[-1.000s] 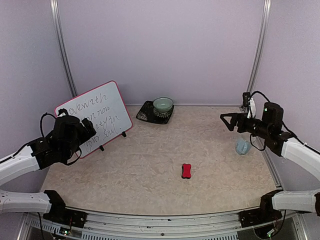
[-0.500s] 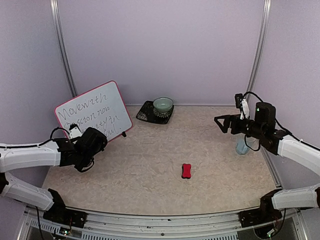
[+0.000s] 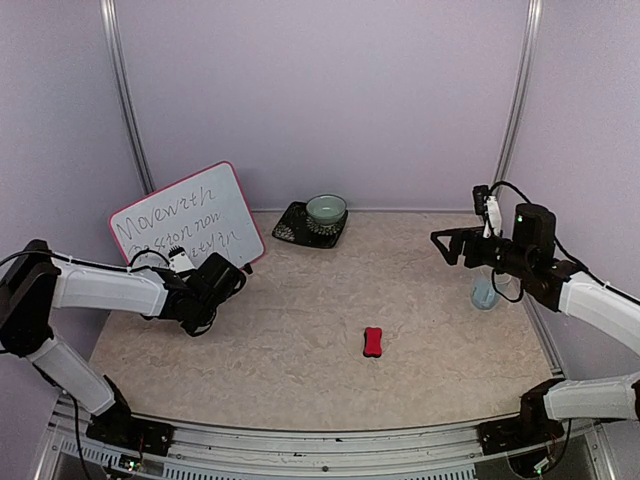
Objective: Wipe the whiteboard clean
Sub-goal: Move the whiteboard to the center of the board.
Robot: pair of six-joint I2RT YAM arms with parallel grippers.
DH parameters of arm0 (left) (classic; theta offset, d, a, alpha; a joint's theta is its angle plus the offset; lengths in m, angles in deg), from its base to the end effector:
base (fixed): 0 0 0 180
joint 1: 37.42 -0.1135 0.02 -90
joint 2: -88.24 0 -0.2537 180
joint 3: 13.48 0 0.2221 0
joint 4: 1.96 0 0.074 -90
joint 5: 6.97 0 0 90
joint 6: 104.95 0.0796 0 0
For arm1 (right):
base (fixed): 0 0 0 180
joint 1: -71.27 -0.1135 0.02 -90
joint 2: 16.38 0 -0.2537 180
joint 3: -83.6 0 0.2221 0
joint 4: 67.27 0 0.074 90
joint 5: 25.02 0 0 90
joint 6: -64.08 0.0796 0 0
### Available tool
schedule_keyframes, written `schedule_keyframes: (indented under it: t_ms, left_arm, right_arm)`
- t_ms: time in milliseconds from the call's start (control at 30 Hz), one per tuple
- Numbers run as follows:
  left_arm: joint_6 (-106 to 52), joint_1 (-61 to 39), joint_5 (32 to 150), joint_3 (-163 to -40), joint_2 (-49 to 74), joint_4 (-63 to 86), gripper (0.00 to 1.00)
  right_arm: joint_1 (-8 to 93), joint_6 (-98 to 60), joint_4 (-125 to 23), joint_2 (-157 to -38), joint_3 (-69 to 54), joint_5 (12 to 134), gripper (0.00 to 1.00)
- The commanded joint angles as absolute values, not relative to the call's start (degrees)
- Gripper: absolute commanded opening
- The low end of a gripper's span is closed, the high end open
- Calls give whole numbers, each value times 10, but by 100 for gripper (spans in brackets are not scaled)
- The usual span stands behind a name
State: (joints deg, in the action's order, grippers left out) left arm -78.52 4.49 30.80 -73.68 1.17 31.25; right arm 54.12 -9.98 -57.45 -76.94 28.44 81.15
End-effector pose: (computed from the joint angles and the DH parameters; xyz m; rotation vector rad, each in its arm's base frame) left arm 0.2403 -0.1311 0.1601 -0.6703 2.0277 0.1781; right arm 0.2434 0.0983 0.2740 -0.2223 1.8641 0.6603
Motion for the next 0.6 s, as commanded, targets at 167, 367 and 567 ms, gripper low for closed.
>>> schedule_keyframes:
  t_ms: [167,367,567]
  left_arm:
    - [-678,-9,339,-734,-51,171,87]
    - [-701,-9,316,-779,-104,213,85]
    - [-766,-6,301,-827,-148,293,84]
  right_arm:
    - [534,-108,-558,-754,266,807,100]
    - [534,-108,-559,-760,259,814,100]
    - [534,-110,-560,-761,257,814,100]
